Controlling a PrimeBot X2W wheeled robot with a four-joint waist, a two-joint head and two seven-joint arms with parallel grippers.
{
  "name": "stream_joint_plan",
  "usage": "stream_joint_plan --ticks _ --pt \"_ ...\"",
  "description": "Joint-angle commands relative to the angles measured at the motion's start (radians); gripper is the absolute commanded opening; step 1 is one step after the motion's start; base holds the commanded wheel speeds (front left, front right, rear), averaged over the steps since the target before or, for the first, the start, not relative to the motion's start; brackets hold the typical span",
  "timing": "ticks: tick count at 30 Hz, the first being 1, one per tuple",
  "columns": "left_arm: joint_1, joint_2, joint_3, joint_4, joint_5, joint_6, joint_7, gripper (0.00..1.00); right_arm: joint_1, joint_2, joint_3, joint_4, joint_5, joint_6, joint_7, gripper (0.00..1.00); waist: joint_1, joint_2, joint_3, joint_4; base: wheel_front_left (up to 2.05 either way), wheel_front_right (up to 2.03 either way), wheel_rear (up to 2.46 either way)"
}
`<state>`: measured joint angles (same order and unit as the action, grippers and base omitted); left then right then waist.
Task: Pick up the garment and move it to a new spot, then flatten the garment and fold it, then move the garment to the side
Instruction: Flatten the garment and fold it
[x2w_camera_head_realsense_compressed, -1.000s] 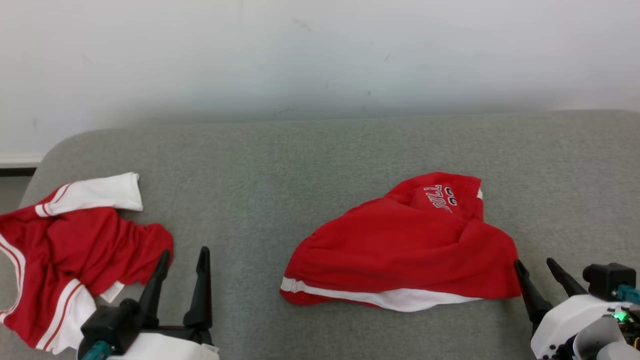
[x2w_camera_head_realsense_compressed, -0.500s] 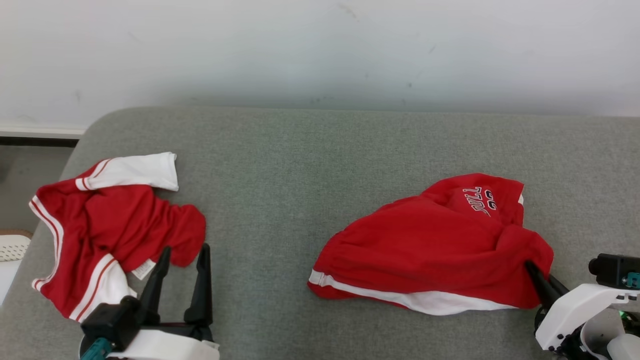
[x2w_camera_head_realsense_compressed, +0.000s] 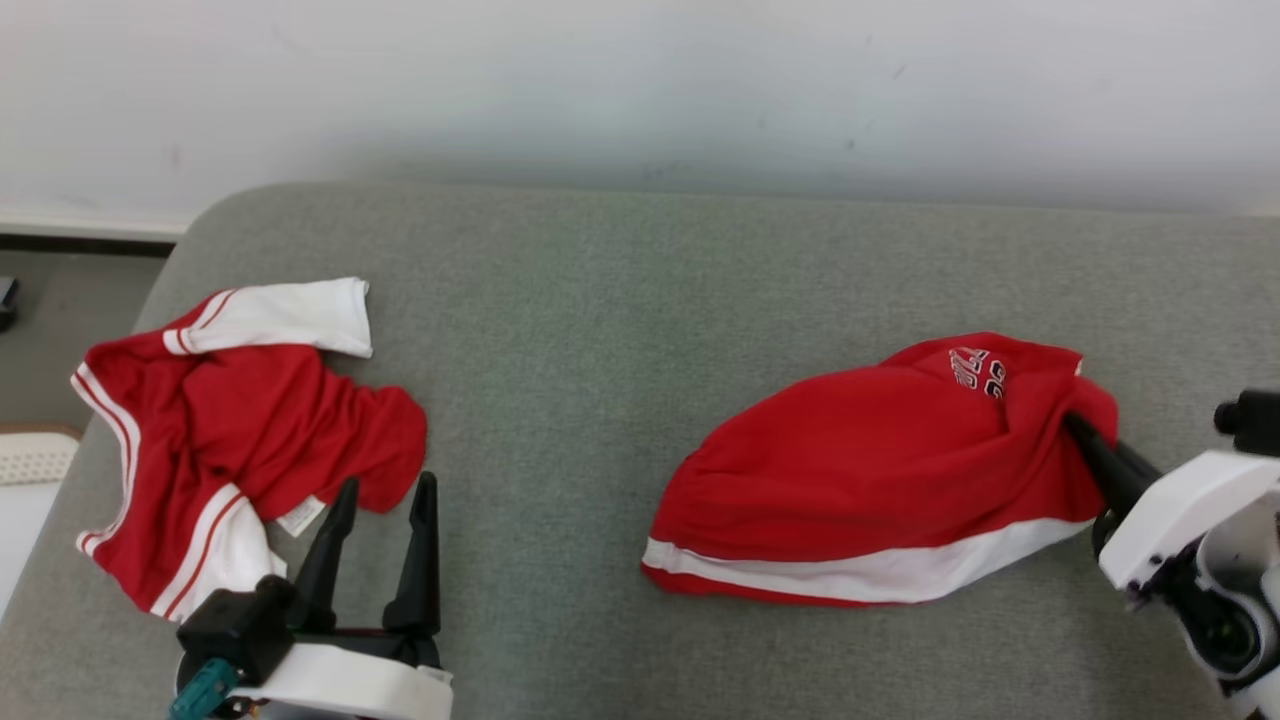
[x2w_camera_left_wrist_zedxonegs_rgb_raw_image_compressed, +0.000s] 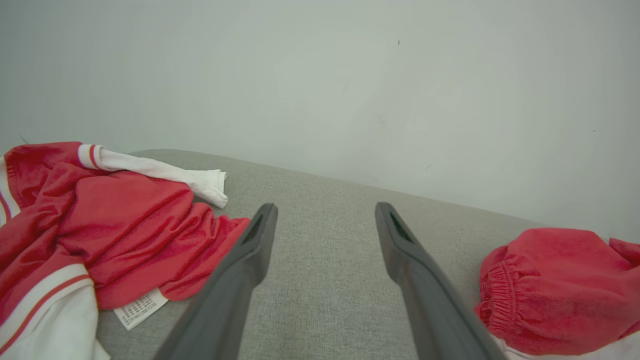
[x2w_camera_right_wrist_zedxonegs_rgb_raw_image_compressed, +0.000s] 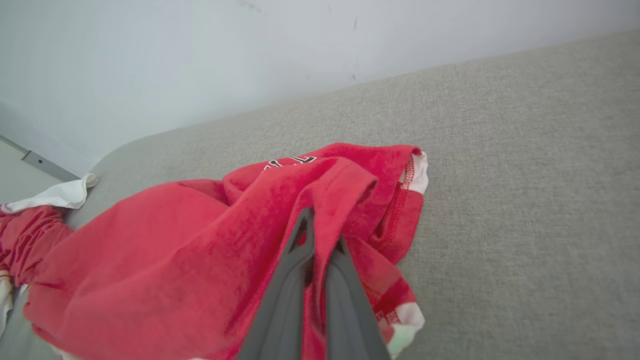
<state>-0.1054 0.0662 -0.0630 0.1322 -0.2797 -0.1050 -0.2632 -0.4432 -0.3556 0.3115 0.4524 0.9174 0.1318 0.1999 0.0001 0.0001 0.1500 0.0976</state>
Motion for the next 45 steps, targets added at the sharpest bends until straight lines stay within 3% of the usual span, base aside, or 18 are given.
stream_joint_plan --ticks 1,6,7,9,10,11,17,27,35,45 --pt "-0.013 -0.002 0.002 0.007 0.000 -0.004 -0.002 1.00 -0.036 -0.014 -0.005 0.023 0.006 -0.002 0.015 0.00 -0.0001 -0.0001 0.026 0.022 0.00 0.00 0.00" --pt "-0.038 -0.009 -0.001 0.013 -0.009 -0.009 -0.002 1.00 -0.138 -0.029 -0.023 0.152 -0.002 -0.002 0.065 0.00 -0.0001 -0.0001 0.067 0.058 0.00 0.00 0.00" --pt "-0.041 -0.009 -0.001 0.014 -0.010 -0.011 -0.002 1.00 -0.155 -0.031 -0.026 0.185 -0.005 -0.002 0.076 0.09 -0.0001 -0.0001 0.072 0.063 0.00 0.00 0.00" --pt "-0.045 -0.011 0.001 0.018 -0.011 -0.014 -0.002 1.00 -0.184 -0.032 -0.020 0.236 -0.019 -0.002 0.085 0.38 -0.0001 -0.0001 0.078 0.068 0.00 0.00 0.00" --pt "-0.048 -0.011 0.001 0.021 -0.011 -0.015 -0.002 1.00 -0.197 -0.027 -0.017 0.254 -0.022 -0.002 0.083 0.73 -0.0001 -0.0001 0.079 0.070 0.00 0.00 0.00" --pt "-0.050 -0.012 0.007 0.024 -0.012 -0.017 -0.002 1.00 -0.211 -0.010 -0.012 0.272 -0.012 -0.002 0.070 1.00 -0.0001 -0.0001 0.071 0.064 0.00 0.00 0.00" --pt "-0.032 -0.013 0.020 0.020 0.009 -0.017 -0.002 1.00 -0.196 -0.009 0.040 0.262 -0.016 -0.002 0.043 1.00 -0.0001 -0.0001 0.013 0.010 0.00 0.00 0.00" --pt "0.016 -0.014 0.054 0.004 0.038 -0.023 -0.002 1.00 -0.095 -0.069 0.081 0.177 -0.048 -0.002 0.013 1.00 -0.0001 -0.0001 -0.072 -0.113 0.00 0.00 0.00" --pt "0.054 -0.014 0.109 -0.010 0.035 -0.013 -0.002 1.00 0.066 -0.023 0.087 0.005 -0.085 -0.002 -0.161 1.00 -0.0001 -0.0001 -0.113 -0.184 0.00 0.00 0.00" --pt "0.106 -0.014 0.134 -0.034 0.020 -0.004 -0.001 1.00 0.273 0.064 -0.037 -0.095 -0.298 -0.002 -0.450 1.00 -0.0001 -0.0001 -0.142 -0.205 0.00 0.00 0.00"
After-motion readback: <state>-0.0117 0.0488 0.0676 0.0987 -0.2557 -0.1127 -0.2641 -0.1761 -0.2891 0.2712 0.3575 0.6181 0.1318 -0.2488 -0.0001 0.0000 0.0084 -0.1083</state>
